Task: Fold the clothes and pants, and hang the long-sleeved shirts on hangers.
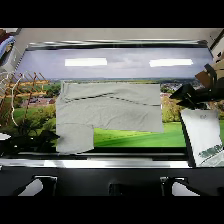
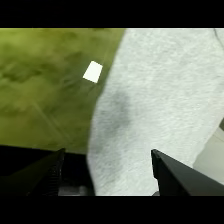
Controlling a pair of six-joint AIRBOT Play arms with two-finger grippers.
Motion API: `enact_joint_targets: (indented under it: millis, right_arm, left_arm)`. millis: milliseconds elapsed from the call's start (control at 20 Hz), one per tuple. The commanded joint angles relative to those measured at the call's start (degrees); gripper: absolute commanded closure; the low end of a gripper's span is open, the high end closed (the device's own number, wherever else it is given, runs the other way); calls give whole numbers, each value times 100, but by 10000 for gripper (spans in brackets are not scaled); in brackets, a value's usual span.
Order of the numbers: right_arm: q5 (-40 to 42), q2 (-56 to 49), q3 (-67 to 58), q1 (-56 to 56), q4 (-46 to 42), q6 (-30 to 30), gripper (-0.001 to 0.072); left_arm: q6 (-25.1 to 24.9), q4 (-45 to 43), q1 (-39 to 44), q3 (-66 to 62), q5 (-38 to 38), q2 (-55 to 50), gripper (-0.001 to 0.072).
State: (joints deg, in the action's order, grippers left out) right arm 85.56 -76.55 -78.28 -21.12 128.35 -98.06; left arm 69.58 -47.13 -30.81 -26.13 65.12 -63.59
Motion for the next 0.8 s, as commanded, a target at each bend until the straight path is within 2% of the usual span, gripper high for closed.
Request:
enact_joint_targets:
  millis: [0, 100, 150, 200, 250, 300, 350, 650, 750]
  right_arm:
    - [37, 227, 9, -4, 48, 17, 126]
    - [28, 308, 9, -4, 42, 11, 126]
    - [31, 343, 9, -4, 37, -11, 126]
    - [33, 382, 9, -11, -15, -44, 127]
    - [46, 422, 9, -17, -92, -70, 136]
    - [17, 450, 9, -17, -229, -70, 171]
    - [-48, 452, 11, -24, -372, -57, 174]
    - [37, -177, 820, -1038, 129, -42, 164]
    - [-72, -367, 1405, -1027, 136, -341, 144]
  left_arm:
    - [-61, 223, 302, 72, -382, -216, 89]
    - [-59, 334, 516, 72, -490, -422, 110]
    - [-57, 348, 564, 72, -525, -490, 164]
    - [-61, 343, 564, 70, -522, -518, 503]
    - [-61, 348, 540, 70, -527, -507, 679]
    - [-63, 356, 520, 57, -522, -501, 690]
    - [-63, 365, 505, 39, -511, -501, 690]
    - [-63, 363, 505, -24, -452, -503, 690]
    - [-63, 363, 505, -24, -387, -503, 690]
